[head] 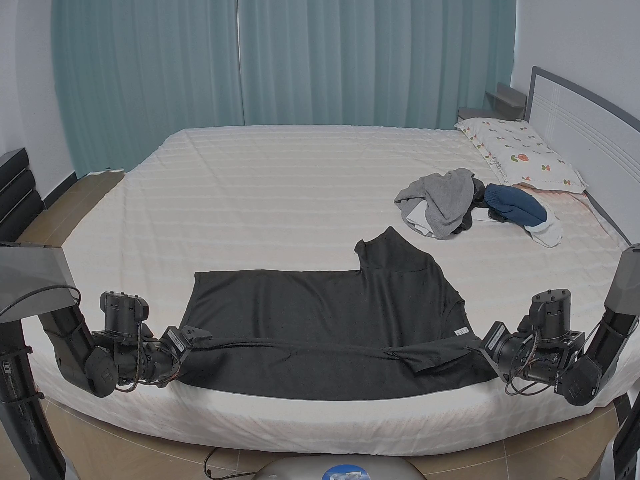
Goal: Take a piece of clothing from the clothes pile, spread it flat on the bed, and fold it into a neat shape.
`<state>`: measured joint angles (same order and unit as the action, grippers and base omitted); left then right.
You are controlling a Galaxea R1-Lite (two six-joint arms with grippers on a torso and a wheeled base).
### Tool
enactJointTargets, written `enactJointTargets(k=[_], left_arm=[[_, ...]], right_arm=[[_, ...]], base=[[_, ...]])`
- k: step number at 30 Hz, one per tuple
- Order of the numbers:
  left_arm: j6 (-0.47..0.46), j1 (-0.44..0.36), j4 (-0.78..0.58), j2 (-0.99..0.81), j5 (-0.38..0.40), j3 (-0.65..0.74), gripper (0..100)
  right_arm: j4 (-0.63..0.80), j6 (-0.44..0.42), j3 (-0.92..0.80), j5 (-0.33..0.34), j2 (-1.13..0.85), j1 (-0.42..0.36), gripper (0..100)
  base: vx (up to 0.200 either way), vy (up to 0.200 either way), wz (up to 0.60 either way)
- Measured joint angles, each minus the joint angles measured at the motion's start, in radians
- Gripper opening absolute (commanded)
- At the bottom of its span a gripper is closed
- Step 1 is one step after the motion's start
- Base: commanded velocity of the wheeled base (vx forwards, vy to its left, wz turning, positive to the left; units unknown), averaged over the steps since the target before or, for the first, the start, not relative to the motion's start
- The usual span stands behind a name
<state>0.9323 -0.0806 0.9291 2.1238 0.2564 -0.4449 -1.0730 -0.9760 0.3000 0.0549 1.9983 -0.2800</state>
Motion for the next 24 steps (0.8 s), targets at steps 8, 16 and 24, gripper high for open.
enactJointTargets(k=[8,16,24], left_arm=[[0.0,0.001,0.0,0.0,0.001,0.0,100],[0.0,0.001,0.0,0.0,0.001,0.0,100],[0.0,0.001,0.0,0.0,0.0,0.0,100]], right_arm=[[0.078,0.086,0.006,0.0,0.003,0.009,100],[0.071,0.161,-0.001,-0.013,0.067,0.019,100],[-0.033,0.163,0.02,-0.03,0.104,0.057,100]], base=[[0.0,0.0,0.0],[0.0,0.0,0.0],[0.0,0.0,0.0]])
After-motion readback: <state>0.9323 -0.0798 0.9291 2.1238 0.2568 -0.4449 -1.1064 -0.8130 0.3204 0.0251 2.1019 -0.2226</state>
